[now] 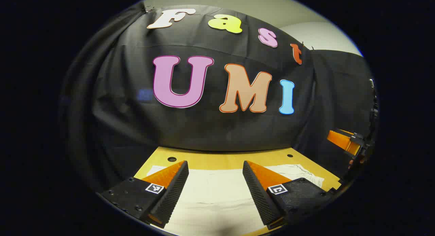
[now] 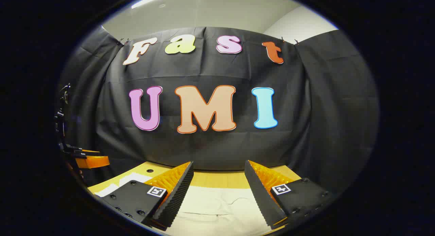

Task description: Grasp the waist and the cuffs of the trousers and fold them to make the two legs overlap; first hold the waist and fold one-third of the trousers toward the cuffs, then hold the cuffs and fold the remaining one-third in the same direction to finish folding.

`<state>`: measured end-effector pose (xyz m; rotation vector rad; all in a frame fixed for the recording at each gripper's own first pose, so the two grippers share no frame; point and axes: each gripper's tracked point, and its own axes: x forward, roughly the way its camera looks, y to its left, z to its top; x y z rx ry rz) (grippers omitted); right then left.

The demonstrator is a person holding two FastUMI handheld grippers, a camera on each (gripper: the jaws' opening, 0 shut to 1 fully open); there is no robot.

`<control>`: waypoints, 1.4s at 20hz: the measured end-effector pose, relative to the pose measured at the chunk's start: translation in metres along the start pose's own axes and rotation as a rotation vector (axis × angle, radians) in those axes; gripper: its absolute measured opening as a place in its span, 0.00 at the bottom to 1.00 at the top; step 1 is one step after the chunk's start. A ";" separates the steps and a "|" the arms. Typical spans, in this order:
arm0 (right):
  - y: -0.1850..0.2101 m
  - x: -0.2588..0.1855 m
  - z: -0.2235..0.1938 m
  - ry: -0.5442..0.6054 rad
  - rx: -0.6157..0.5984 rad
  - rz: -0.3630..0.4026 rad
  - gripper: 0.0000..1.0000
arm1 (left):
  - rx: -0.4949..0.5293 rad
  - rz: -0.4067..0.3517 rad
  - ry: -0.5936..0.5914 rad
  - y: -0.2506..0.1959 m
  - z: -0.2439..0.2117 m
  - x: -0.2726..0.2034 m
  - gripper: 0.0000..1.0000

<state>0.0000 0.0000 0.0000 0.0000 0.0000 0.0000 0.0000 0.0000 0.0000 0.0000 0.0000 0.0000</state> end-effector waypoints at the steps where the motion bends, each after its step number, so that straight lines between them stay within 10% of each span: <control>1: -0.002 -0.001 -0.002 0.009 -0.005 0.005 0.97 | -0.003 0.002 0.005 -0.001 -0.003 -0.001 0.95; 16: 0.012 -0.024 -0.033 0.095 -0.064 0.131 0.94 | 0.002 0.006 0.093 -0.001 -0.044 -0.022 0.95; 28: -0.008 -0.045 -0.050 0.161 -0.087 0.071 0.97 | 0.129 -0.266 0.364 -0.002 -0.119 -0.035 0.95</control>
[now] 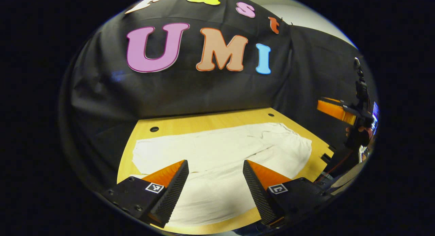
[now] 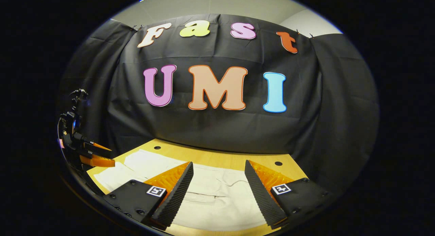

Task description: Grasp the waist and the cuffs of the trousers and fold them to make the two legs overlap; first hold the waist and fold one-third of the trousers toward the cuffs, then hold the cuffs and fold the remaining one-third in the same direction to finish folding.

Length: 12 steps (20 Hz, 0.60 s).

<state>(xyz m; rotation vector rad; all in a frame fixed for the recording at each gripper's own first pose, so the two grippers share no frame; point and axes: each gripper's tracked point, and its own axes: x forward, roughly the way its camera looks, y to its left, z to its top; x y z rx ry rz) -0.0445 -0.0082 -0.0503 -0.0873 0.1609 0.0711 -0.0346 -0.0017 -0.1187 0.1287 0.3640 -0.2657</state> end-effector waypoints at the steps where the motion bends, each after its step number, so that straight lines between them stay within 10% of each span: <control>1: -0.002 -0.002 -0.001 0.004 -0.003 -0.008 0.97 | 0.029 -0.022 0.036 0.000 -0.011 0.001 0.95; 12: -0.015 -0.024 -0.025 0.057 -0.007 -0.072 0.99 | 0.291 -0.224 0.464 0.023 -0.136 -0.022 0.93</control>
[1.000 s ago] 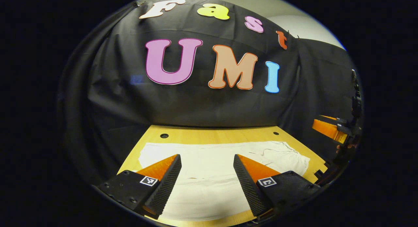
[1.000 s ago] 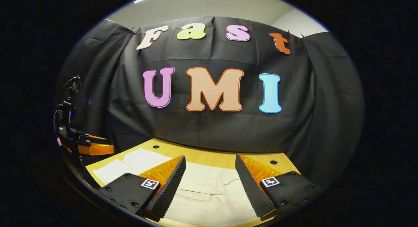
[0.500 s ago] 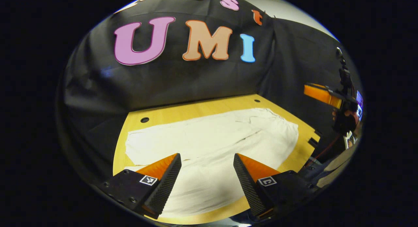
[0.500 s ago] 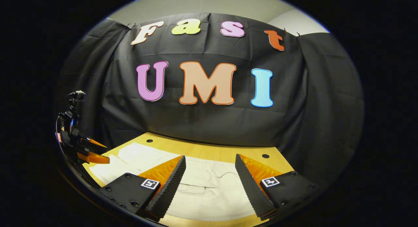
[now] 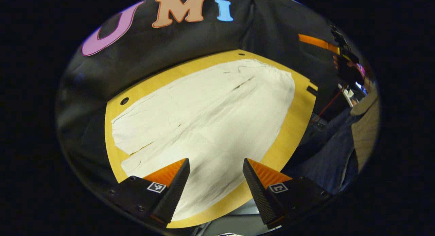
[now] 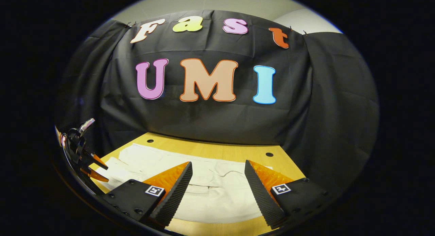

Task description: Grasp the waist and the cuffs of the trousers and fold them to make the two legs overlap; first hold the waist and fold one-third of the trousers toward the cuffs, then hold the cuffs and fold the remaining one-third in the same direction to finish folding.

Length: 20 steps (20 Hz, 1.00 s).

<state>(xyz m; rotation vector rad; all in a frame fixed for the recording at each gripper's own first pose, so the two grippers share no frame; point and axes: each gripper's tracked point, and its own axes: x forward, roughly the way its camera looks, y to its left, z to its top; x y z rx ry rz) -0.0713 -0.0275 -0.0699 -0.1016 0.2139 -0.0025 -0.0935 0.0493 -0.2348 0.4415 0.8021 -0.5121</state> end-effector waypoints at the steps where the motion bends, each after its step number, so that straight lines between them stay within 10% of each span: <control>1: -0.001 -0.002 -0.002 0.002 -0.009 -0.001 0.98 | 0.024 -0.006 0.039 0.002 -0.014 0.003 0.93; 20: -0.006 0.023 -0.032 0.082 -0.023 0.036 0.99 | 0.263 -0.094 0.472 0.020 -0.140 0.004 0.73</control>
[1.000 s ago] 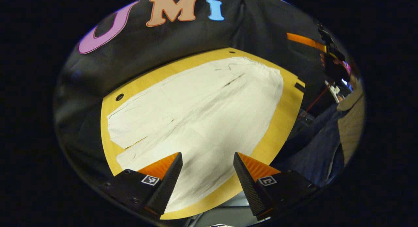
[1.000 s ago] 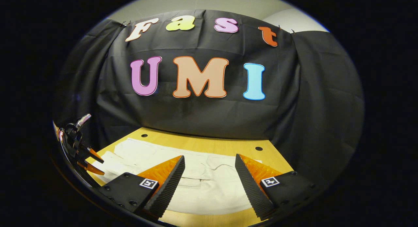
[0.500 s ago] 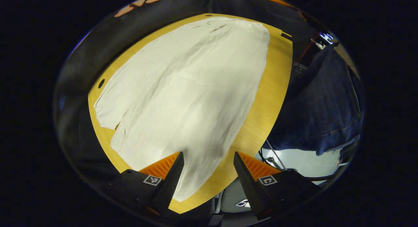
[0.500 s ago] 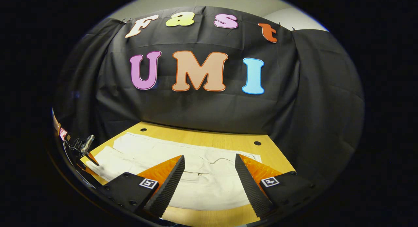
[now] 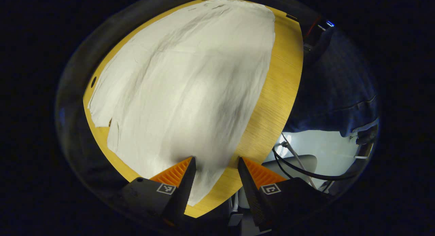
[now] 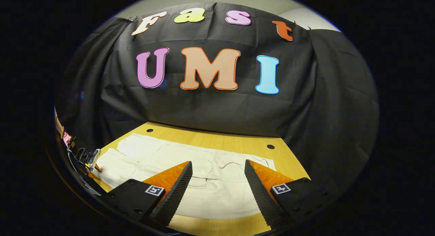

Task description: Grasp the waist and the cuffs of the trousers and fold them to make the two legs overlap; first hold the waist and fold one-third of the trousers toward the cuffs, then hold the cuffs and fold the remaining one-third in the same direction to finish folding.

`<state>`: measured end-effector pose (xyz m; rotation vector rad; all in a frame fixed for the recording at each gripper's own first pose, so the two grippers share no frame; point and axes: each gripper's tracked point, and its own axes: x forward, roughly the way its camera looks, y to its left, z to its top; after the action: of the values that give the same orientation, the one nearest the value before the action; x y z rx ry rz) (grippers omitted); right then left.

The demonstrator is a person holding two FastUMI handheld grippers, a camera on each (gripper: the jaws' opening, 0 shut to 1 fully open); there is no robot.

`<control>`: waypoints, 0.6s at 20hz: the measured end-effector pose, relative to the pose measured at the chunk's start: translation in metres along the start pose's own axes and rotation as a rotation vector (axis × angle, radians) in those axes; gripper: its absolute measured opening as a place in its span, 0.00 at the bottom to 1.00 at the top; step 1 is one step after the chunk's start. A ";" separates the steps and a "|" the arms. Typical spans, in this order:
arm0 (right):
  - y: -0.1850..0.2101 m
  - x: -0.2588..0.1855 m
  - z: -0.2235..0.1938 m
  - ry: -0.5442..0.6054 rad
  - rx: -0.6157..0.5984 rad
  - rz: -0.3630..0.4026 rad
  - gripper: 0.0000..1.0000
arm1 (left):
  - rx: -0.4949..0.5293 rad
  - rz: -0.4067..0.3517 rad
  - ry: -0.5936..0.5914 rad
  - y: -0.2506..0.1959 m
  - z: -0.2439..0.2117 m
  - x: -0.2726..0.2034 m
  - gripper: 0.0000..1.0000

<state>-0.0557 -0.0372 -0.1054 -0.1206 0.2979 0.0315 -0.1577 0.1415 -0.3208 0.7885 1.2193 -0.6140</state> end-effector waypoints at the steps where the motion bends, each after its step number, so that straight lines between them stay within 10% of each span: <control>1: 0.002 0.002 -0.002 0.003 -0.007 0.008 0.99 | 0.002 -0.004 0.003 0.000 0.000 0.002 0.73; 9: 0.001 0.031 -0.015 0.047 -0.023 0.073 0.98 | 0.041 -0.044 0.078 0.003 -0.004 0.006 0.61; 12: -0.005 0.043 -0.020 0.077 -0.062 0.111 0.98 | 0.007 -0.033 0.097 0.013 -0.001 0.008 0.35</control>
<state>-0.0204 -0.0439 -0.1368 -0.1673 0.3807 0.1469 -0.1461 0.1499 -0.3266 0.8129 1.3214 -0.6129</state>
